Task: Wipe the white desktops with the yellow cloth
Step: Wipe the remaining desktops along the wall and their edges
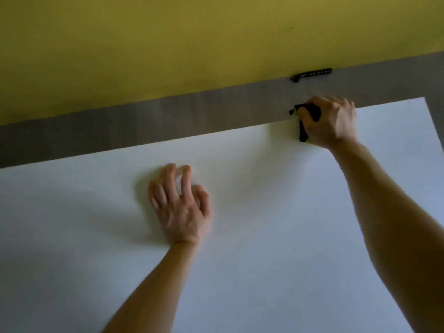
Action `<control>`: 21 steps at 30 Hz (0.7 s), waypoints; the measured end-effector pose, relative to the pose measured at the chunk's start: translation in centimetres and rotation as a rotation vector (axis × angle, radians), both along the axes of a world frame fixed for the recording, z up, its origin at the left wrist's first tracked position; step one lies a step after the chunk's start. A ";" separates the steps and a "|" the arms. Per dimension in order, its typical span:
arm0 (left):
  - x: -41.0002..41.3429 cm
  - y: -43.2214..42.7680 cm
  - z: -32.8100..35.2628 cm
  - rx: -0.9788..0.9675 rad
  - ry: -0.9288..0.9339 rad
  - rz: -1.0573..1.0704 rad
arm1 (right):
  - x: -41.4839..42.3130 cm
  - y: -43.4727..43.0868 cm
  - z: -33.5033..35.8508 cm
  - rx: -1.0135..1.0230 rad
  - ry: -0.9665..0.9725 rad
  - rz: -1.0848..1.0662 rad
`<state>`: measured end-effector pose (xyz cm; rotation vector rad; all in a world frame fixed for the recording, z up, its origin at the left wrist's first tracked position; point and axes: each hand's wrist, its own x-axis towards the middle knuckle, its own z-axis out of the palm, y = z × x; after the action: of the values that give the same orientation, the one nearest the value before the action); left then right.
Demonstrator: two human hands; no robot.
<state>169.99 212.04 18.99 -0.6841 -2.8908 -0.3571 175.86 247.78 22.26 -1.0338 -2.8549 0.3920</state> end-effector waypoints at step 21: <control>0.0 0.0 -0.2 -0.001 0.026 -0.007 | -7.2 -9.5 -1.0 -0.068 -0.021 0.178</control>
<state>169.95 212.02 18.77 -0.6941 -2.8650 -0.3459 168.71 238.25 21.22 -0.8006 -2.9817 0.4973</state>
